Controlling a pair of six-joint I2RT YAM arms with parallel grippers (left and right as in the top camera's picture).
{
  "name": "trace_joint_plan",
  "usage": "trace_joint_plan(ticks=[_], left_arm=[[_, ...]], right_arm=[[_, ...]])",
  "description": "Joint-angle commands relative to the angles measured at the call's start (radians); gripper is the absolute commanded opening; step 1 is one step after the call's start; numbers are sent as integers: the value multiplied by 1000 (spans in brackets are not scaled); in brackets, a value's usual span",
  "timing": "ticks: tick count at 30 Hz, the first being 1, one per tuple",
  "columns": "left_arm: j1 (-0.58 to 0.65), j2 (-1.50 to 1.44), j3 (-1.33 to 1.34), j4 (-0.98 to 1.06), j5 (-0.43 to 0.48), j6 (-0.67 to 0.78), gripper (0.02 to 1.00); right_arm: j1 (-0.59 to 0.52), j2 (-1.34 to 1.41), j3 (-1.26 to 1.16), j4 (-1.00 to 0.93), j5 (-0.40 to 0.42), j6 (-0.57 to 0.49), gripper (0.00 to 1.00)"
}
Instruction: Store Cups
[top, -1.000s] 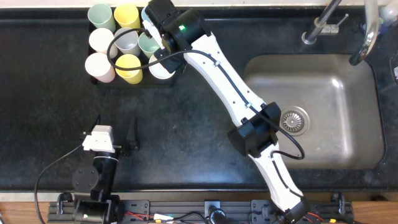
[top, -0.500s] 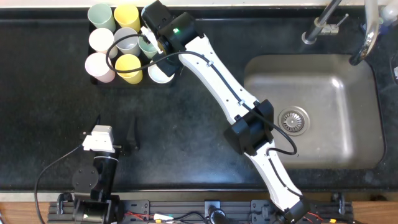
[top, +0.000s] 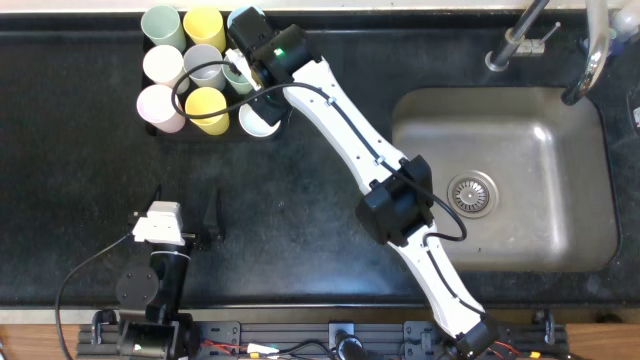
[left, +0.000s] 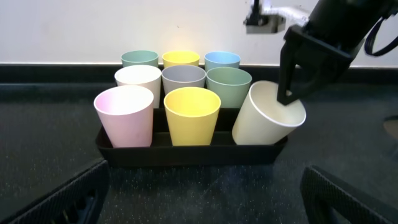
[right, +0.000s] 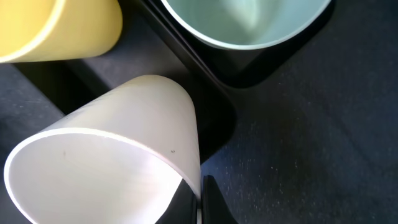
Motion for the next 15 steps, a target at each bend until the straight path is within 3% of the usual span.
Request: trace_joint_plan(ticks=[1, 6, 10, 12, 13, 15], left_arm=[[10, -10, -1, -3, 10, 22, 998], [10, -10, 0, -3, 10, 22, 998], [10, -10, -1, -3, 10, 22, 998], [10, -10, 0, -3, 10, 22, 998], [10, -10, -1, -3, 10, 22, 998], [10, -10, 0, -3, 10, 22, 998]], right_arm=[[8, 8, 31, 7, -10, -8, 47], [7, 8, 31, 18, -11, -8, 75], [7, 8, 31, 19, -10, -8, 498], [8, 8, 31, 19, -10, -8, 912], [8, 8, 31, 19, -8, -8, 996], [8, 8, 31, 18, 3, -8, 998]])
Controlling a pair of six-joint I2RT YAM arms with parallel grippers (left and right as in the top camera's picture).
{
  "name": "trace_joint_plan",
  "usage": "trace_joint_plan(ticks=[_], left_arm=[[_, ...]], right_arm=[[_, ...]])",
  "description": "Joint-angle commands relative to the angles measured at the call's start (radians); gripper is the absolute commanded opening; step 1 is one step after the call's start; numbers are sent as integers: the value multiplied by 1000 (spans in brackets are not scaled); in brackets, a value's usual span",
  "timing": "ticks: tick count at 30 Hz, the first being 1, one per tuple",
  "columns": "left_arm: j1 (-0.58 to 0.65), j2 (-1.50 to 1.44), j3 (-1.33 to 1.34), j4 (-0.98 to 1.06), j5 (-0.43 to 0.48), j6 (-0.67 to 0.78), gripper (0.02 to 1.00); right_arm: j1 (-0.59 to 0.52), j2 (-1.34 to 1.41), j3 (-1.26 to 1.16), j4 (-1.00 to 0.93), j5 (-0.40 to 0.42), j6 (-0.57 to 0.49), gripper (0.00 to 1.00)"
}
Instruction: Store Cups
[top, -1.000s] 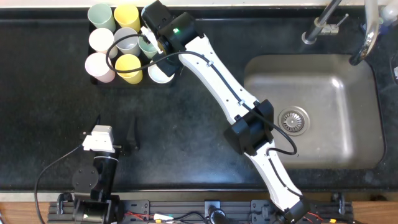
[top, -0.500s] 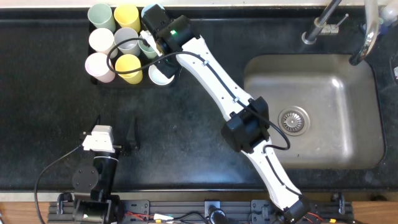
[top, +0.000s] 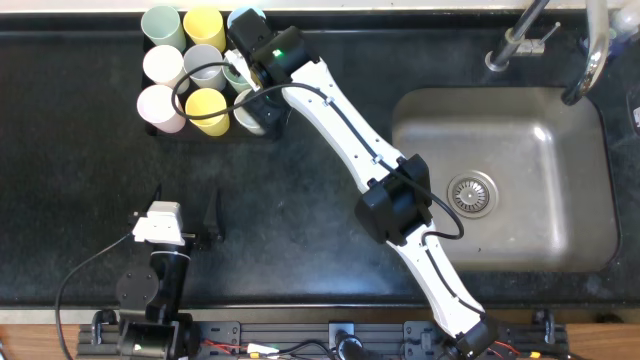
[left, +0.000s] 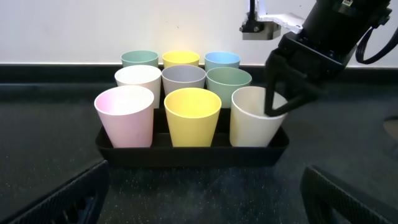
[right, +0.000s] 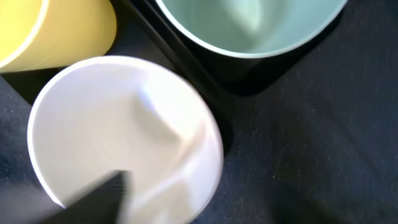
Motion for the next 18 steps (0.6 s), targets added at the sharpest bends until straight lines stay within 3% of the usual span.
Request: trace_joint_plan(ticks=[1, 7, 18], left_arm=[[10, -10, 0, -3, 10, 22, 998], [10, -10, -1, -3, 10, 22, 998], [10, -10, 0, -3, 10, 22, 998]], right_arm=[[8, -2, 31, 1, 9, -2, 996], [7, -22, 51, -23, 67, 9, 996], [-81, -249, 95, -31, 67, 104, 998]])
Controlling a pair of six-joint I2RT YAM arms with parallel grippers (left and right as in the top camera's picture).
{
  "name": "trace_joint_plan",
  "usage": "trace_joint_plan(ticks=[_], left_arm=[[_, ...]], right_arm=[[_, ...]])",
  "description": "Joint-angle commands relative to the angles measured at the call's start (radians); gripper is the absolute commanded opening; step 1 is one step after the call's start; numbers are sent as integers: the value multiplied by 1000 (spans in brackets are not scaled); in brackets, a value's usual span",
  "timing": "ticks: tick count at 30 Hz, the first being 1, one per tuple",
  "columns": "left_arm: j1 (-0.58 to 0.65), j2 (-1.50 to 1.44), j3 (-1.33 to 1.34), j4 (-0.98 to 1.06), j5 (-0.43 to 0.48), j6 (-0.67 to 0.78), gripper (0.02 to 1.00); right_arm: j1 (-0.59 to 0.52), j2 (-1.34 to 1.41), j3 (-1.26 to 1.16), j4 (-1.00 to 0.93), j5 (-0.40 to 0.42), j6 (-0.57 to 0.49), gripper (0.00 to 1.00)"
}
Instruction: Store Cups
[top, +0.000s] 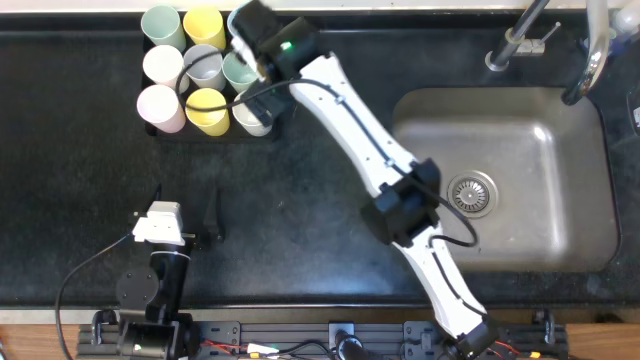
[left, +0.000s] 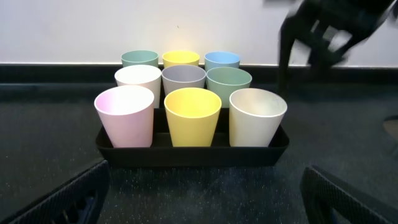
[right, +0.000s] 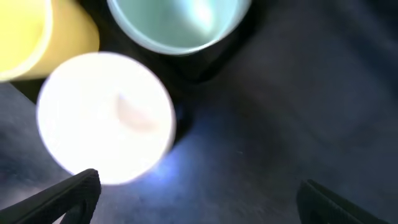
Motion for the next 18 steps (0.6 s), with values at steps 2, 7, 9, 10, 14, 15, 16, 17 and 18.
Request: trace_joint_plan(ticks=[2, 7, 9, 10, 14, 15, 16, 17, 18], left_arm=[[10, -10, 0, -4, 10, 22, 1000], [10, -10, -1, -4, 10, 22, 998], [10, -10, -1, -4, 10, 22, 998], [10, -10, 0, -4, 10, 22, 998], [10, -10, 0, -4, 10, 22, 998], [10, -10, 0, -4, 10, 22, 998], [10, -10, -1, -4, 10, 22, 998], [10, -10, 0, -4, 10, 22, 1000], [10, -10, 0, -4, 10, 22, 1000]], right_arm=[[-71, -223, 54, 14, 21, 46, 996], [-121, -358, 54, -125, 72, 90, 996], [-148, -413, 42, -203, 88, 78, 998], [-162, -452, 8, -202, 145, 77, 998], [-229, -652, -230, -177, 255, 167, 993], [-247, -714, -322, -175, 277, 179, 998], [-265, -782, -427, -171, 296, 197, 996], [-284, -854, -542, -163, 305, 219, 998], [-304, -931, -666, -146, 299, 246, 998]])
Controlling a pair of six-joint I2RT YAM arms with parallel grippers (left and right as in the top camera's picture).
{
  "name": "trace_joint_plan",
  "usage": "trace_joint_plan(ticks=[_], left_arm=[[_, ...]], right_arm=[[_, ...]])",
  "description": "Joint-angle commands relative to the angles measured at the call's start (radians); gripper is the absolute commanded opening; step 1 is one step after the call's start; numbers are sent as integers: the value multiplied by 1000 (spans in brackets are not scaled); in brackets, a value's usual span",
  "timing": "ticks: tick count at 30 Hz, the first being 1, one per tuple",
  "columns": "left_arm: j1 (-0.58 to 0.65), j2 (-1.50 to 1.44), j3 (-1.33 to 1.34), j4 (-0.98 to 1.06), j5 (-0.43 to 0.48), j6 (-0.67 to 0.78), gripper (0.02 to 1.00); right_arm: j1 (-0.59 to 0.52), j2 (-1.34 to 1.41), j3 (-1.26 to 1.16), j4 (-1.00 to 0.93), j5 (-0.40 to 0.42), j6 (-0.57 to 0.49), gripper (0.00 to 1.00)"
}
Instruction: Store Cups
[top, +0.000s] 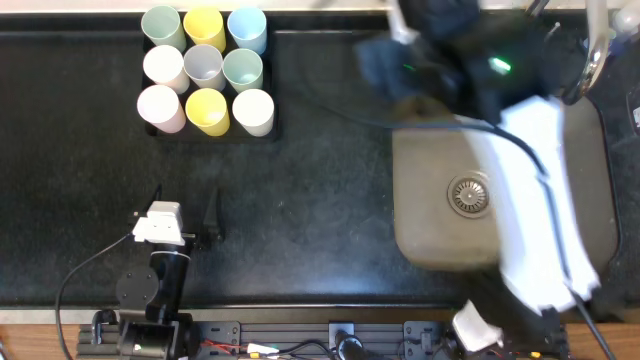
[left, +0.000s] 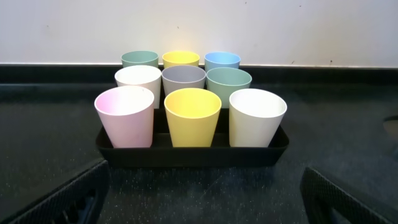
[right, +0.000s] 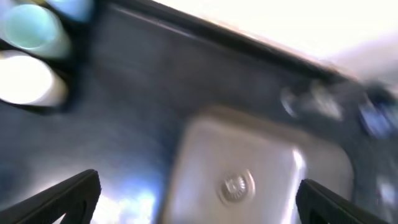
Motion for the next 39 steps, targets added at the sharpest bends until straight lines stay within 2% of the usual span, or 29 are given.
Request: trace_joint_plan(ticks=[1, 6, 10, 19, 26, 33, 39], left_arm=[[10, -10, 0, -3, 9, 21, 998], [10, -10, -1, -3, 9, 21, 1000], [10, -10, -1, -3, 9, 21, 1000], [10, -10, 0, -3, 9, 21, 1000], [10, -10, -1, -3, 9, 21, 998], [10, -10, -1, -3, 9, 21, 998], [10, -10, -1, -3, 9, 21, 1000]], right_arm=[[-78, -288, -436, 39, 73, 132, 998], [-246, -674, -988, 185, 38, 177, 996], [-347, -965, -1295, 401, -65, 201, 998], [-358, -1416, -1579, 963, -71, 201, 998], [-357, -1538, -1794, 1104, -71, 201, 996], [-364, -1670, -2087, 1551, -71, 201, 998], [-364, -1752, -2277, 1590, -71, 201, 998]])
